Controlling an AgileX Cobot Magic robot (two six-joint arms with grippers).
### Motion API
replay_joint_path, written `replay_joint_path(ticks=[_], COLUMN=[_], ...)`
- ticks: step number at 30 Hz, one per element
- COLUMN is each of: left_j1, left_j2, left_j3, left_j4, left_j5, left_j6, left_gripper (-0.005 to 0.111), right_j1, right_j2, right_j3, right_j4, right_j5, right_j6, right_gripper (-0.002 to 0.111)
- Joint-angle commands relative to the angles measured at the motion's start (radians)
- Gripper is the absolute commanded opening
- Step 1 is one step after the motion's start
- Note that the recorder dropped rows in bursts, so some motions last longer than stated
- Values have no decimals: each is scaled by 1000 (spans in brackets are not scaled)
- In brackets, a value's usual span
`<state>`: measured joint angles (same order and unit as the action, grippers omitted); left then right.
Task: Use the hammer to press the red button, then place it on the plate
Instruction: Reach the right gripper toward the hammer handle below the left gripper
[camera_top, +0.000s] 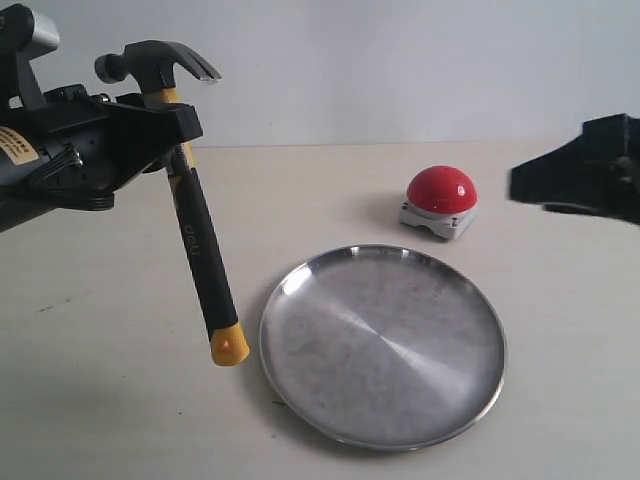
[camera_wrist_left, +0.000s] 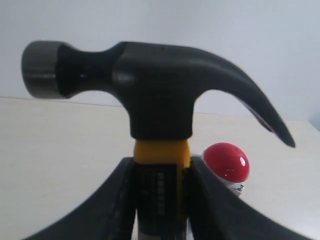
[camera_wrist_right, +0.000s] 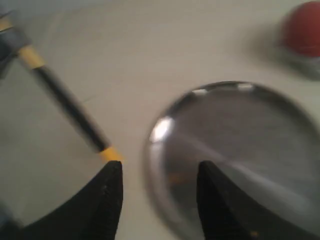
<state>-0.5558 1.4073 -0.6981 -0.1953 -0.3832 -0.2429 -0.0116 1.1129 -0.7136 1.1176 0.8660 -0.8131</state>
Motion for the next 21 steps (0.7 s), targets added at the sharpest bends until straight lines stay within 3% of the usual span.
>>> replay_joint_path(ticks=[1,5,11,15,21], left_j1=[-3,-3,-3,-3,-3], left_j2=[-18,-18,-18,-18,-18], left_j3=[-11,-11,-35,-52,-87], left_j4=[0,0,4,4,15], left_j5=[-59,-59,-24,4,110], left_j6=[-1,-23,-49,-49,-48], left_gripper=[0,0,0,0,0], right_j1=[0,59,320,478,574], right_j2=[138,167,173,214,348], right_j3=[9,40,56,56,26], right_j4=[396,442,508,627,627], right_j5=[355,322,-59,-217,-337], right_j6=[-465,-583,-685,-822,-892], right_gripper=[46,51,58,65,69])
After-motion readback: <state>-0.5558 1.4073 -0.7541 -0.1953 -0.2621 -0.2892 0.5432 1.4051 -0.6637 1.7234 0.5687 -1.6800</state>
